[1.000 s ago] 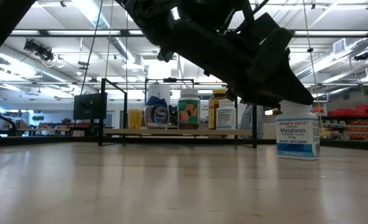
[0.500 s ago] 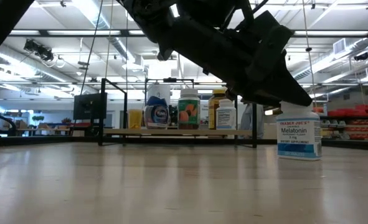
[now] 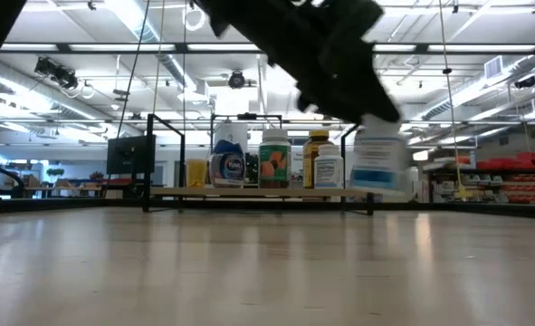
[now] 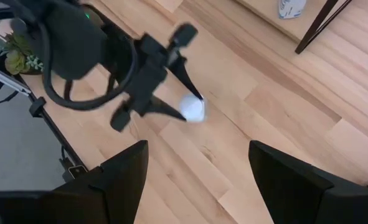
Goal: Pick and place medicine bottles onto shelf by color
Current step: Put the white pill bottle on the shelf
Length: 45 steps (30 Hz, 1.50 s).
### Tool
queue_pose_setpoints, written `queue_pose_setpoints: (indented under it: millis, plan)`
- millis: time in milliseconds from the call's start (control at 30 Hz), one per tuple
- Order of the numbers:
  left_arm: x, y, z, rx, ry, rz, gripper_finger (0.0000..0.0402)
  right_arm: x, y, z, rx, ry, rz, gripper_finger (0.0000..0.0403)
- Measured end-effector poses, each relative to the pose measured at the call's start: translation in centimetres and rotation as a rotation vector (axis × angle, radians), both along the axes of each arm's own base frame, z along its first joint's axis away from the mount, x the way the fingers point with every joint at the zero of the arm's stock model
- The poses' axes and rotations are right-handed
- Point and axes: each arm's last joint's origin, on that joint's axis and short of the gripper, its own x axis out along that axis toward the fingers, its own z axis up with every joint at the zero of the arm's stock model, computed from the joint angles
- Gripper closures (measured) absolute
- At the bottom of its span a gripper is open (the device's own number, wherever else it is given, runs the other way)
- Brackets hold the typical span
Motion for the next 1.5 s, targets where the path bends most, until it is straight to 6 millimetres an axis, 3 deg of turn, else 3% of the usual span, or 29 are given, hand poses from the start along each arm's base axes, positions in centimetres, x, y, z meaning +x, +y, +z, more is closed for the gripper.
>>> queue_pose_setpoints:
  millis: [367, 667, 833, 1133, 1300, 1500]
  plan:
    - [-4.7, 1.2, 4.7, 0.041, 0.183, 0.209, 0.0207, 0.0, -0.1, 0.0, -0.039, -0.009, 0.012, 0.012]
    - [-9.7, 2.7, 6.9, 0.134, 0.355, 0.134, 0.021, 0.1, -0.3, 0.1, -0.132, -0.047, -0.014, 0.012]
    - [-13.6, 4.6, 7.3, 0.071, 0.346, 0.078, 0.0208, 0.1, -0.5, 0.2, -0.17, -0.066, -0.032, 0.012]
    - [-20.5, 9.2, 9.7, 0.123, 0.256, -0.079, 0.0206, 0.5, -1.4, 0.3, -0.231, -0.096, -0.114, 0.012]
    - [-22.0, 12.3, 9.3, 0.201, 0.292, -0.114, 0.0202, 1.0, -2.8, 0.3, -0.241, -0.084, -0.18, 0.012]
    - [-22.2, 16.3, 8.3, 0.24, 0.336, -0.105, 0.0205, 1.5, -4.4, 0.4, -0.239, -0.082, -0.257, 0.012]
